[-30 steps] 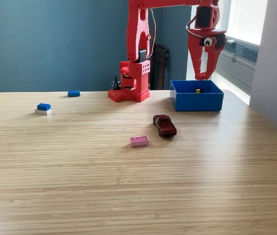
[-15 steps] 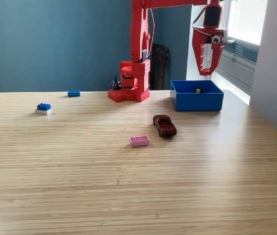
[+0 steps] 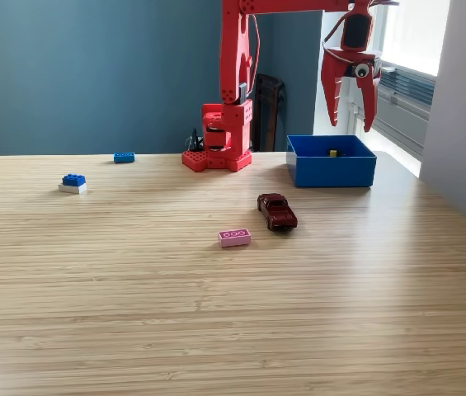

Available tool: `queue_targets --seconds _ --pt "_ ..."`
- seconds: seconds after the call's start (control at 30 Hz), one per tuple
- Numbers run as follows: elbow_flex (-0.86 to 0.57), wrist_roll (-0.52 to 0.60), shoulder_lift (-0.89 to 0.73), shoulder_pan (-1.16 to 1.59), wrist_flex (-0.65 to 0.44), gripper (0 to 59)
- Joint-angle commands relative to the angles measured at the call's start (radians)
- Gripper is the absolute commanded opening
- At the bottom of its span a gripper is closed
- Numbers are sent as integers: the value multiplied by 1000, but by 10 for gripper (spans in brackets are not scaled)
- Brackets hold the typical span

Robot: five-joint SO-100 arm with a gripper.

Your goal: Grasp a lego block and put it in the bin.

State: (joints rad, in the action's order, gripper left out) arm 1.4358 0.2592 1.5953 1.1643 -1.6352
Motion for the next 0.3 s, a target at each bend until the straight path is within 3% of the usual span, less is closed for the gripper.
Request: queue_targets --seconds 0.03,0.3 --pt "-41 23 74 -52 -14 201" --pt "-83 46 74 -367 -6 157"
